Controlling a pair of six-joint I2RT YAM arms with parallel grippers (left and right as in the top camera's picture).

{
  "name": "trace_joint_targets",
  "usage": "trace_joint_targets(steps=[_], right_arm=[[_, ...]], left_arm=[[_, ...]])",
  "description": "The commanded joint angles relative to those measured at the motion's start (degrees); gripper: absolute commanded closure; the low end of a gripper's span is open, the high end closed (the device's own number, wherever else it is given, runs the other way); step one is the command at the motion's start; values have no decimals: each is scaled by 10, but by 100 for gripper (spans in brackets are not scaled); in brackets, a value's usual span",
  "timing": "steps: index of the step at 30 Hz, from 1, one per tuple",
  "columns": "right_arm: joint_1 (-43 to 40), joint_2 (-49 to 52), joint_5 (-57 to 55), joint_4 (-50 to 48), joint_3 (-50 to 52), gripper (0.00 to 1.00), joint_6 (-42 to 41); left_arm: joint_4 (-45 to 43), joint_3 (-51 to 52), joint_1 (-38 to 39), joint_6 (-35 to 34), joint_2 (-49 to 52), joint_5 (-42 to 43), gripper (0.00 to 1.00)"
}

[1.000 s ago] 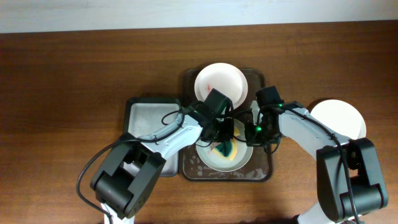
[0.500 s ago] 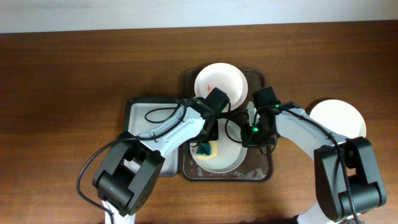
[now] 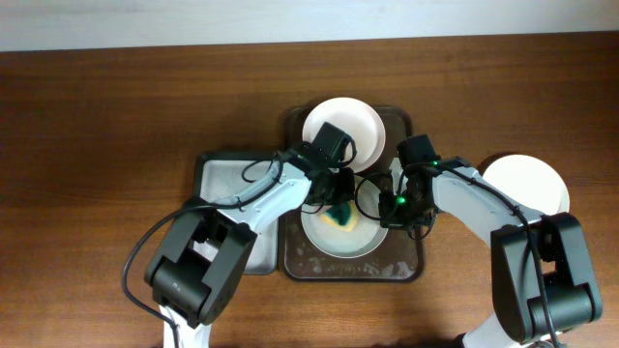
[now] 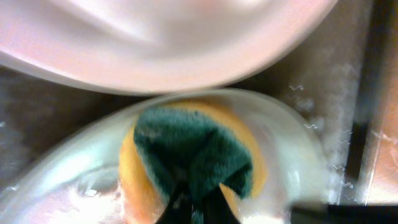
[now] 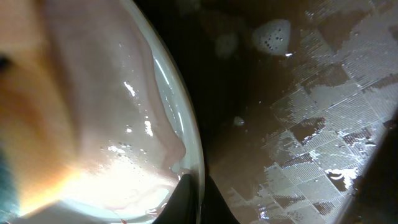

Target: Clean dirty plates on tray and stack at the side

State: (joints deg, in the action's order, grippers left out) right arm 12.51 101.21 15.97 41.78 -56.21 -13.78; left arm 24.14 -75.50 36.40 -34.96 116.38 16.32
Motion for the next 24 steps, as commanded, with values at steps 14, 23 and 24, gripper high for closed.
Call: trace_joint_targets(steps=[14,23,24], right_arm=[[2,12,-46,8,8,96,8],[2,11,-46,4,8,96,-2],[2,9,-46,4,8,96,-2]], left_arm=[[165,44,-26,40,-15,-40,100],[189,44,-58,46,-178,-180,100],[189,44,-58,54,-194,-168,100]])
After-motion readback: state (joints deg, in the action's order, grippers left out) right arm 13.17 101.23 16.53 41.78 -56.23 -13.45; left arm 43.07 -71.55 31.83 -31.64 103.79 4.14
